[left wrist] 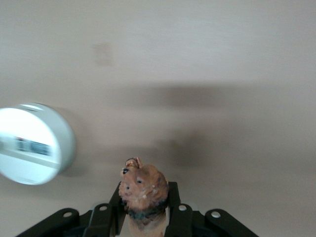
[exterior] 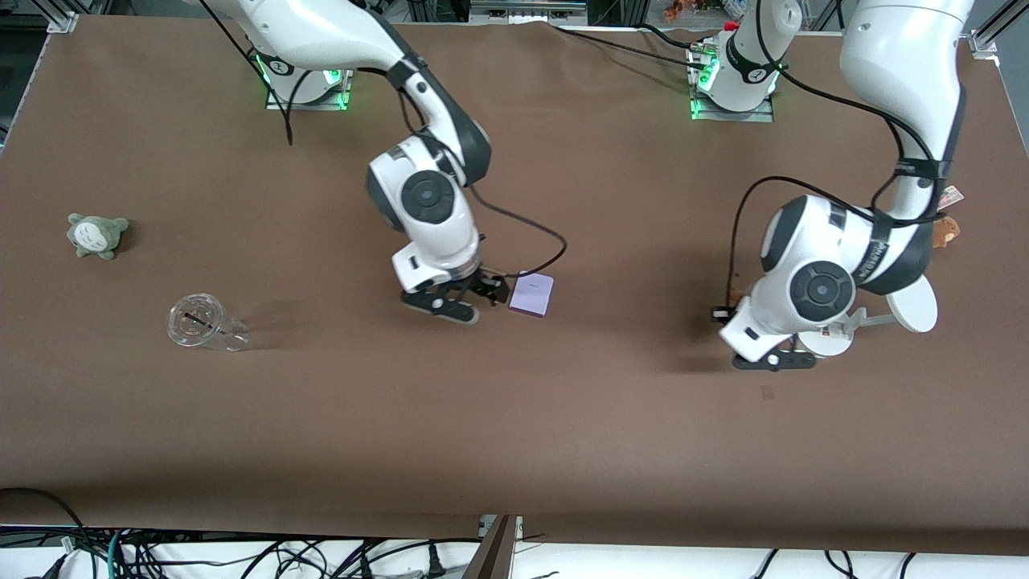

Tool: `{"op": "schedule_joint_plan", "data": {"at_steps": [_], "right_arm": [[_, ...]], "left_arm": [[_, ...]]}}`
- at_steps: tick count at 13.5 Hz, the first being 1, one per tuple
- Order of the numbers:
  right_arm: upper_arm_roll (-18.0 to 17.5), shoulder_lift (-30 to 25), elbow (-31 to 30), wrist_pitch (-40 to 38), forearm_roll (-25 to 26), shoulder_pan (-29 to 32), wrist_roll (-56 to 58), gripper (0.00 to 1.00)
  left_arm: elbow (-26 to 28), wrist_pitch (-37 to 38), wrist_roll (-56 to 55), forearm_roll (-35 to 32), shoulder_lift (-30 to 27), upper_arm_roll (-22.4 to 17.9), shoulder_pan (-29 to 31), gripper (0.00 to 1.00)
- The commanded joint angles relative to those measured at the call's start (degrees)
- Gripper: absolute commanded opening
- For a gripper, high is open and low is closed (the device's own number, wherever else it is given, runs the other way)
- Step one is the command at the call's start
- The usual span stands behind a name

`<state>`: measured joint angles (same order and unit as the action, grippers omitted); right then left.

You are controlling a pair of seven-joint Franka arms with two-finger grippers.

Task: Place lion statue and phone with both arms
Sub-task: 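Set the lion by the lamp base while the right gripper grasps the phone, then lift the phone with the right gripper while the left gripper withdraws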

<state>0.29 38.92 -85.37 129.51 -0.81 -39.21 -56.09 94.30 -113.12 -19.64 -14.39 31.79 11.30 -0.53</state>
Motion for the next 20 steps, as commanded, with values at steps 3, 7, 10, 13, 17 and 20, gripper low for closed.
{"op": "schedule_joint_plan", "data": {"at_steps": [3, 7, 10, 13, 17, 20], "right_arm": [[0.59, 6.24, 5.64, 0.30, 0.20, -5.17, -5.34, 1.00], [0.85, 9.59, 8.46, 0.39, 0.29, -7.28, -5.87, 1.00], [0.86, 11.09, 9.70, 0.57, 0.55, -7.81, -5.70, 1.00], [0.86, 13.02, 9.96, 1.62, 1.69, -8.08, -5.70, 1.00], [0.86, 14.61, 10.05, 4.43, 1.60, -8.34, -5.88, 1.00], [0.86, 14.61, 11.10, 4.17, 1.60, -8.69, -5.61, 1.00]], "left_arm": [[2.90, -7.97, 3.46, -3.54, 3.27, 0.30, 4.22, 0.03], [6.07, -13.71, 6.29, -3.54, 3.36, 0.39, 6.42, 0.33], [5.81, -13.36, 6.81, -3.54, 2.93, 0.39, 6.51, 1.00], [3.89, -7.41, 6.55, -3.45, -1.10, 1.26, 6.07, 1.00], [-1.82, 3.40, 9.96, -3.45, -7.08, 2.06, 6.07, 1.00], [-9.46, 13.52, 10.94, -2.57, -12.61, 1.97, 6.33, 1.00]]}}
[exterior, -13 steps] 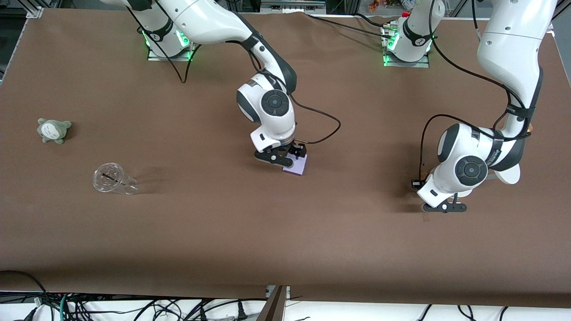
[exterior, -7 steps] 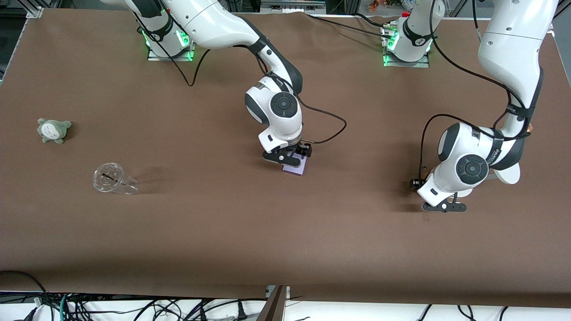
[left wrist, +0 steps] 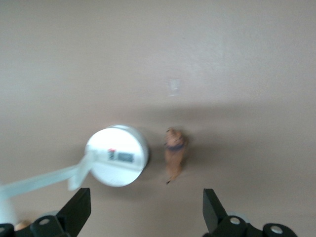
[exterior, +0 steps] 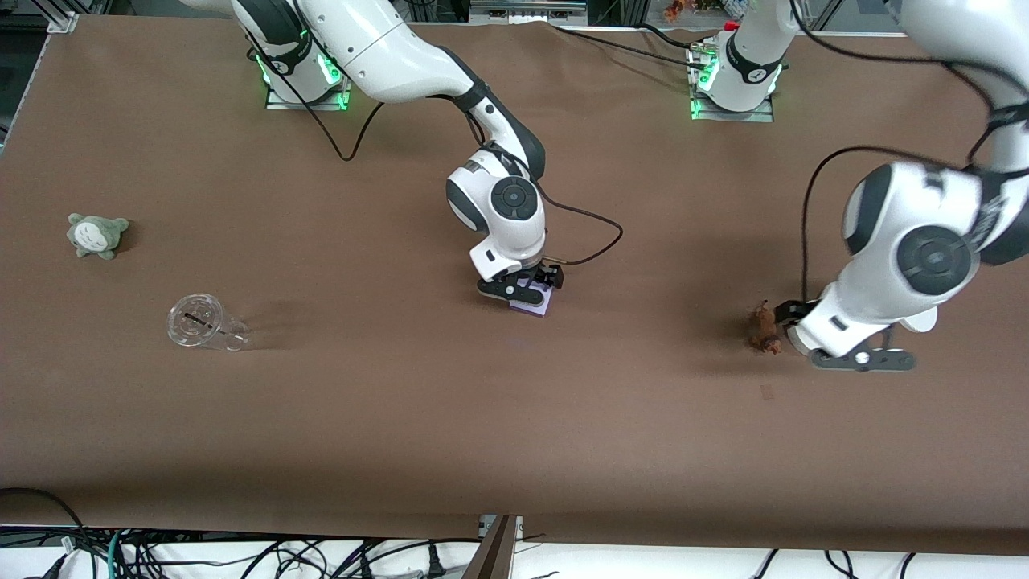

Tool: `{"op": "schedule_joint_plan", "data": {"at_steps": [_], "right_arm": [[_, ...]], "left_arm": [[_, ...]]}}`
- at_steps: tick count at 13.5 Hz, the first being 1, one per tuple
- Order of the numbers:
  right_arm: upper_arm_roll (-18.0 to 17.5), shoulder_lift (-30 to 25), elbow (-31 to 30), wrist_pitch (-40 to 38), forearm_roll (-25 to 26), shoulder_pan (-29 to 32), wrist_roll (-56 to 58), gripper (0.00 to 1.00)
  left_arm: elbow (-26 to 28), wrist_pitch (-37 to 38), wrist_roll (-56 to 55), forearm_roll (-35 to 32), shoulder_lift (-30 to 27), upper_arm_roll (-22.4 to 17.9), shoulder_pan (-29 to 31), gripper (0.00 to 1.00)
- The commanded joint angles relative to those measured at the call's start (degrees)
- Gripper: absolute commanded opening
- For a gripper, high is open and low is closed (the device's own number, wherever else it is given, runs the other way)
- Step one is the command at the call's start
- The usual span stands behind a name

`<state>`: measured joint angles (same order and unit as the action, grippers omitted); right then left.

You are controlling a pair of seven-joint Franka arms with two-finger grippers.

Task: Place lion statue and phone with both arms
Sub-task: 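Lift the phone with the right gripper while the left gripper withdraws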

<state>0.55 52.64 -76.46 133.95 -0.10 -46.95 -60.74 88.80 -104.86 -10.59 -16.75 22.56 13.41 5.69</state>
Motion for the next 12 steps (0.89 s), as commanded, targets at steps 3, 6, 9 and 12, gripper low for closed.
{"op": "schedule_joint_plan", "data": {"at_steps": [3, 6, 9, 12], "right_arm": [[0.68, 0.44, 3.07, -0.71, 0.89, -0.78, -0.61, 1.00], [0.77, 1.32, 3.16, 0.08, 0.98, -0.78, -0.79, 1.00], [0.77, 1.94, 3.16, 1.39, 0.98, -0.78, -0.70, 1.00], [1.21, 2.81, 5.26, 2.11, 0.98, -0.69, -0.61, 1.00]], "left_arm": [[-11.16, 7.65, 1.45, 5.74, -6.03, -0.57, 2.03, 1.00], [-12.95, 11.33, 1.62, 5.76, -5.95, -0.92, 2.48, 1.00], [-12.86, 16.78, 3.11, 7.51, -8.58, -0.58, 3.10, 1.00], [-12.77, 17.23, 3.21, 8.40, -9.02, -0.57, 3.18, 1.00]]}}
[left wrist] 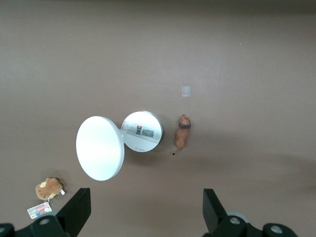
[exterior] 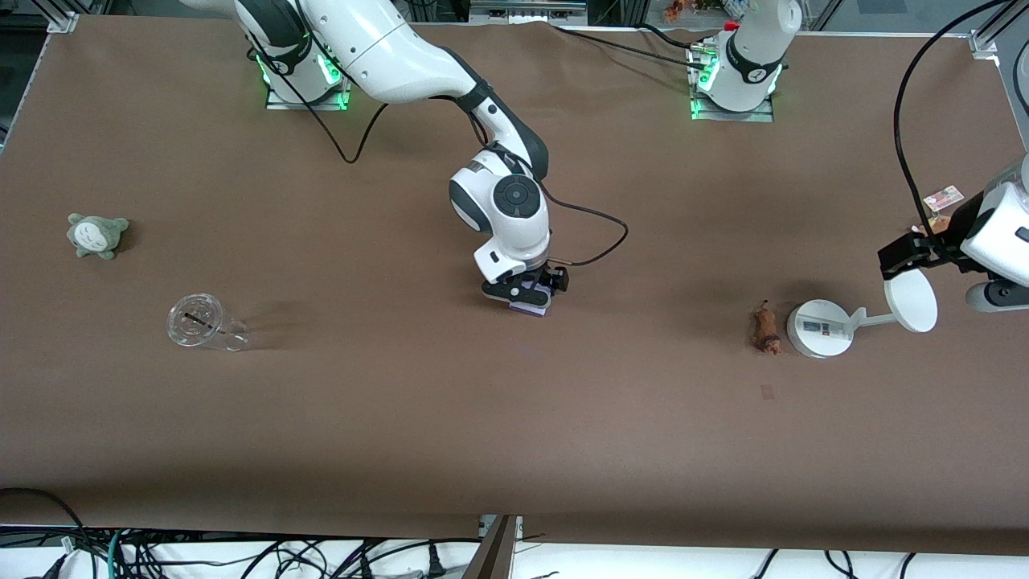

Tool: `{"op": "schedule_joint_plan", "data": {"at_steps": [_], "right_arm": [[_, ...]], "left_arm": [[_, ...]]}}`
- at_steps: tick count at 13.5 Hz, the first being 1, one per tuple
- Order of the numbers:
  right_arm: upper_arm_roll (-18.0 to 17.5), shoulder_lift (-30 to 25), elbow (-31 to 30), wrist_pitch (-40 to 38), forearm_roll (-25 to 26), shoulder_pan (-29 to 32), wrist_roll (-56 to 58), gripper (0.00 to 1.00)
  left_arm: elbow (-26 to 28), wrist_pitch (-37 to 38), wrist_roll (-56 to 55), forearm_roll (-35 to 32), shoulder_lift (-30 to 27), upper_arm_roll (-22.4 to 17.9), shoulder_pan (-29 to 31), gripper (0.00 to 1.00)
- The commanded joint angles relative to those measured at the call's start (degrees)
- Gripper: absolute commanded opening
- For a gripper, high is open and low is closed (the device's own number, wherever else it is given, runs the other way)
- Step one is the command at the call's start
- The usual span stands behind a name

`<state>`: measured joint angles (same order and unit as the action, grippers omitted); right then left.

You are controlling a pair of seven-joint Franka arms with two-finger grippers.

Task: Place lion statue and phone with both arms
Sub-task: 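Lift the phone with the right gripper while the left gripper withdraws, then carry the phone with the right gripper toward the glass cup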

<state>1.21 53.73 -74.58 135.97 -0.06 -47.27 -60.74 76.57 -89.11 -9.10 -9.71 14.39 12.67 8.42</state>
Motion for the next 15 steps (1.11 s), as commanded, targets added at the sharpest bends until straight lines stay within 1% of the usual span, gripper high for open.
{"op": "schedule_joint_plan", "data": {"at_steps": [1, 2, 3, 4, 5, 6, 7, 8, 9, 10, 11, 12, 15], "right_arm": [[0.55, 1.99, 3.83, 0.09, 0.94, -0.37, -0.53, 1.00], [0.63, 2.25, 3.83, 0.18, 0.94, -0.37, -0.52, 1.00], [0.64, 2.78, 3.83, 0.26, 1.03, -0.37, -0.44, 1.00], [0.81, 3.31, 3.92, 0.26, 1.38, -0.37, -0.52, 1.00], [0.99, 3.49, 4.01, 0.26, 1.38, -0.46, -0.52, 1.00], [1.07, 3.57, 4.01, 0.26, 1.73, -0.46, -0.52, 1.00], [0.99, 3.57, 4.01, 0.26, 1.73, -0.46, -0.52, 1.00], [1.07, 3.66, 4.09, 0.26, 1.73, -0.46, -0.44, 1.00], [1.07, 3.66, 4.09, 0.26, 1.73, -0.46, -0.44, 0.88], [1.07, 3.58, 4.18, 0.26, 1.73, -0.37, -0.35, 0.65], [1.07, 3.57, 4.70, 0.26, 1.65, -0.19, -0.35, 0.35], [1.07, 3.57, 5.06, 0.18, 1.65, -0.11, -0.17, 0.35], [1.07, 2.17, 5.15, -2.27, 1.65, 1.03, 1.66, 0.35]], "left_arm": [[-0.54, 1.48, 1.72, 2.05, -0.86, 0.17, 0.72, 1.00], [0.94, 1.14, 2.16, 4.67, -2.25, -0.97, 0.28, 1.00], [4.87, 0.79, 2.68, 6.26, -6.53, -5.24, -2.94, 1.00], [11.35, -1.74, 4.60, 7.93, -10.31, -10.68, -6.02, 1.00], [17.33, -5.51, 6.80, 8.91, -14.00, -12.12, -6.57, 1.00], [21.30, -8.42, 7.43, 8.83, -16.83, -12.05, -6.75, 1.00], [21.87, -8.53, 7.35, 8.83, -17.03, -11.96, -7.01, 1.00], [20.74, -7.66, 7.17, 8.92, -16.51, -11.70, -7.28, 1.00], [19.34, -6.79, 6.73, 8.92, -15.89, -11.44, -7.45, 1.00], [18.80, -5.04, 7.17, 8.92, -15.80, -11.09, -7.46, 1.00], [18.36, -4.58, 7.17, 9.00, -15.62, -10.91, -7.46, 1.00], [18.18, -4.67, 7.08, 8.92, -15.45, -10.13, -7.54, 1.00], [18.09, -4.67, 7.26, 8.83, -15.54, -9.94, -7.46, 1.00]]}}
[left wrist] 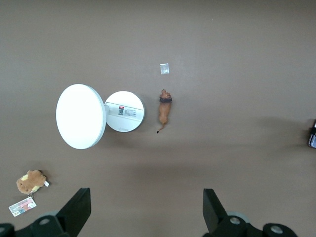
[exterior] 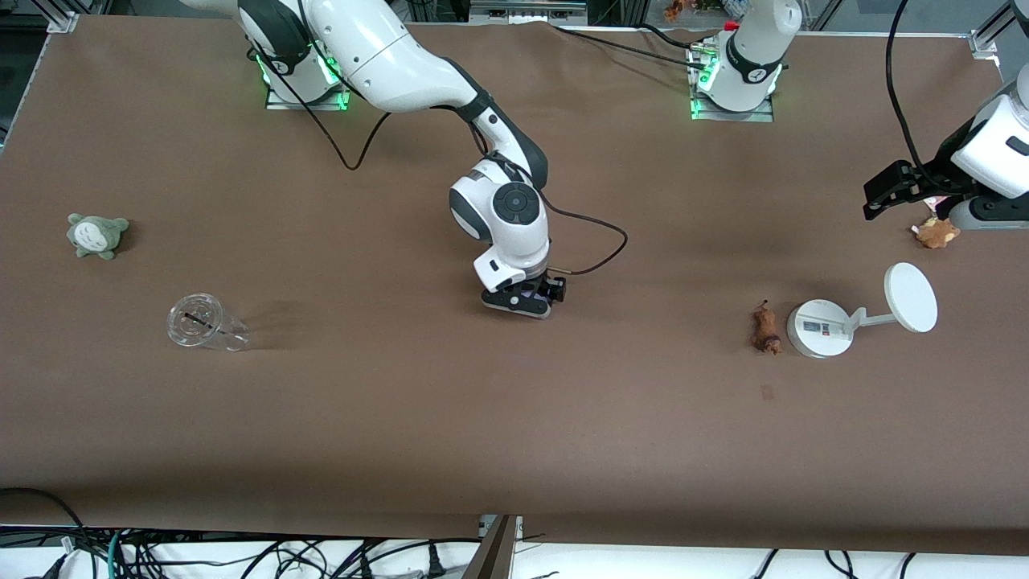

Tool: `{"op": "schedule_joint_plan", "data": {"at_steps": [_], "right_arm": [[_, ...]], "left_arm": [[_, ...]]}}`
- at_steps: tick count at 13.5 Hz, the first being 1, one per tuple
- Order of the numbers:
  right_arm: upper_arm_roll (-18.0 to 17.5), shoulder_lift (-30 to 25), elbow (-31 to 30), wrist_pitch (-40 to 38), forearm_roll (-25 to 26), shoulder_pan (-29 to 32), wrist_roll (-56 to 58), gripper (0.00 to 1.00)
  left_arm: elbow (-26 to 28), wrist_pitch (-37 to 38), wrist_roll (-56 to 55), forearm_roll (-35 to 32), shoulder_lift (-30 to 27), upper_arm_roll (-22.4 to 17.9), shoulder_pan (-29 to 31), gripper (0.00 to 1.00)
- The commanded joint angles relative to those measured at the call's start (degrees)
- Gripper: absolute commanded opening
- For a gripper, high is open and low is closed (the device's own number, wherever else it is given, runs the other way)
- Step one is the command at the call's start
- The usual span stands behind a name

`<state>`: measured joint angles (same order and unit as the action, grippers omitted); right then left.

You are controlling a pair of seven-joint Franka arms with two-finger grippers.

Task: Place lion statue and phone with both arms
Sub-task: 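Carry the phone with the right gripper toward the glass cup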

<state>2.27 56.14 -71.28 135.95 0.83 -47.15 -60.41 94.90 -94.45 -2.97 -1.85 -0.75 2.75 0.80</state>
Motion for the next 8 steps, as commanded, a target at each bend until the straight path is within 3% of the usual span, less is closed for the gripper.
{"op": "schedule_joint_plan", "data": {"at_steps": [1, 8], "right_arm": [[0.02, -1.11, 2.19, -4.27, 0.57, 1.62, 3.96, 0.35], [0.01, -8.05, 0.62, -20.62, -0.66, 15.31, 29.79, 0.35]], "left_arm": [[-0.59, 0.59, 1.13, 0.97, -0.31, -0.03, 0.26, 1.00], [-1.38, 0.85, 0.78, 0.97, 0.14, -0.03, 0.26, 1.00]]}}
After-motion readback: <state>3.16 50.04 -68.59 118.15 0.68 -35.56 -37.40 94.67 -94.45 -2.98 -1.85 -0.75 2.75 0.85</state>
